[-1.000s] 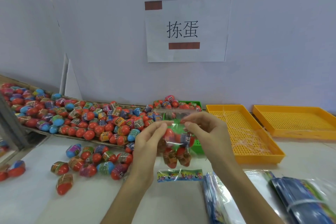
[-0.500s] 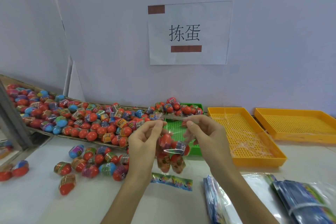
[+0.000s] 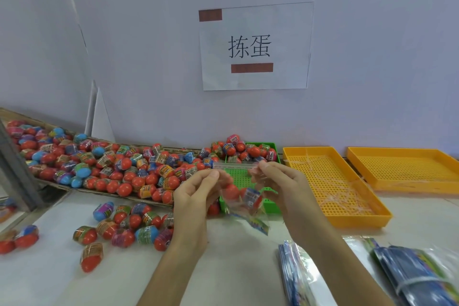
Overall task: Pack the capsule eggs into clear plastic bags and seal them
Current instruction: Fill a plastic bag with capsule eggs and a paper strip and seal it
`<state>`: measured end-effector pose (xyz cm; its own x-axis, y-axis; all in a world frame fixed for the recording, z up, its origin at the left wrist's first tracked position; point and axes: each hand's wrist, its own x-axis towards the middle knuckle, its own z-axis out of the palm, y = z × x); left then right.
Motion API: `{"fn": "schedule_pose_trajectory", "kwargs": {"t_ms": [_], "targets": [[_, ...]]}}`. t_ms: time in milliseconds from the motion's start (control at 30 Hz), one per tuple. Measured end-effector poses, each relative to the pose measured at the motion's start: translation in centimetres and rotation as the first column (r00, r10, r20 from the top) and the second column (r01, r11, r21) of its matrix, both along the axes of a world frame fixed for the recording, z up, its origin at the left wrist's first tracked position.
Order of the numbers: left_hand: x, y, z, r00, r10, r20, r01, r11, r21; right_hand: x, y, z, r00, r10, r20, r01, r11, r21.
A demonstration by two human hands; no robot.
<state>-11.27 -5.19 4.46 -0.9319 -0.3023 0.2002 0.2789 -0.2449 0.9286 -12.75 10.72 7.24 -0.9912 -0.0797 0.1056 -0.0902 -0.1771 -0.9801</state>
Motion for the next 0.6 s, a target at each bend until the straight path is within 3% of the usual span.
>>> {"fn": "schedule_pose_trajectory", "kwargs": {"t_ms": [100,333,400,433,500,533,600], "targets": [[0.1,-0.1,0.2,0.996,-0.086,0.019,0.084,0.993,0.088,0.0,0.0,0.1,0.999,0.024,0.043,-0.023,0.999,-0.022],[0.2,0.0,0.1,0.991,-0.136,0.005,0.135,0.99,0.026,-0.1,0.4,-0.1,0.998,-0.056,-0.027,0.057,0.998,0.035],[0.2,0.1,0.0,0.994,-0.106,0.004,0.106,0.994,-0.012,-0.1,0.4,-0.5,0.983,-0.116,-0.144,0.138,0.978,0.153],[0.1,0.1,-0.1,0.996,-0.085,0.003,0.085,0.996,-0.036,-0.1,0.4,-0.9,0.941,-0.176,-0.289,0.261,0.921,0.289],[0.1,0.2,-0.1,0.999,-0.052,0.017,0.053,0.996,-0.074,0.1,0.0,-1.5,0.736,-0.222,-0.639,0.598,0.656,0.461],[0.1,0.4,-0.2,0.998,-0.05,0.03,0.052,0.996,-0.079,0.3,-0.2,-1.6,0.627,-0.18,-0.758,0.696,0.565,0.442],[0.3,0.6,-0.2,0.997,-0.074,0.033,0.077,0.993,-0.091,0.7,-0.8,-1.6,0.496,-0.087,-0.864,0.76,0.526,0.383]]}}
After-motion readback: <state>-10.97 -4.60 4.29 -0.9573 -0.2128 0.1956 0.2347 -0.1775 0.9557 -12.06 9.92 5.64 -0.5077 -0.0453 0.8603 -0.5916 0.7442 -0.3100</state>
